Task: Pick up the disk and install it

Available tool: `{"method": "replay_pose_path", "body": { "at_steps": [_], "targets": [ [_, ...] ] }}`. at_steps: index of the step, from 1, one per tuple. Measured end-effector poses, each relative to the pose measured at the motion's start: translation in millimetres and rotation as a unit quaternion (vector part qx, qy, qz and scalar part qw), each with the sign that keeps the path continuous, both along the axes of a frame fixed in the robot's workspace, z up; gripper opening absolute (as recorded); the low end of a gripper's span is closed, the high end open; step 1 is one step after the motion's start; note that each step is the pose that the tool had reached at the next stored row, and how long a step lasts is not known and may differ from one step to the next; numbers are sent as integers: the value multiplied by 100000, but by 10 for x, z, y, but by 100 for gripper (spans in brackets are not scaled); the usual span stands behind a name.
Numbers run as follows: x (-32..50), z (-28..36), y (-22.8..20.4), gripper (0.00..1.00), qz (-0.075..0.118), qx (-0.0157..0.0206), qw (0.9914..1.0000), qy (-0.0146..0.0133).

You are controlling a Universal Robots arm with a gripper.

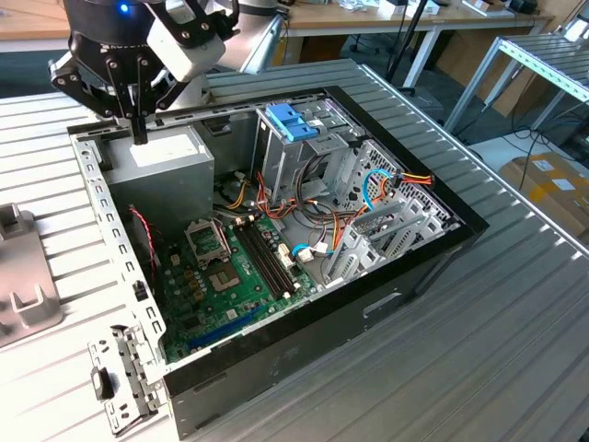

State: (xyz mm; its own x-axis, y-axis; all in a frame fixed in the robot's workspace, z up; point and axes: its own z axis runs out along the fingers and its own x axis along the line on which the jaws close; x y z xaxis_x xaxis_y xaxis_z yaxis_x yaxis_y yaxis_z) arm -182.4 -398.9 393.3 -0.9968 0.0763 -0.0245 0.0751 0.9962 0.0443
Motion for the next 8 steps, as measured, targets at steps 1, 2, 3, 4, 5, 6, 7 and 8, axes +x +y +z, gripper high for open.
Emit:
{"method": "replay_pose_path", "body": {
  "at_steps": [1,2,3,4,5,6,7,8],
  "targets": [
    [-6,0,0,11,-1,0,100000,1],
    [-15,0,0,11,2,3,100000,1],
    [-21,0,0,11,2,3,100000,0],
    [-34,0,0,11,1,2,100000,2],
    [-41,0,0,11,2,1,100000,2],
    [-47,0,0,11,1,1,100000,1],
    [-56,0,0,11,0,-1,100000,1],
    [-62,0,0,11,2,3,100000,0]
  ]
}}
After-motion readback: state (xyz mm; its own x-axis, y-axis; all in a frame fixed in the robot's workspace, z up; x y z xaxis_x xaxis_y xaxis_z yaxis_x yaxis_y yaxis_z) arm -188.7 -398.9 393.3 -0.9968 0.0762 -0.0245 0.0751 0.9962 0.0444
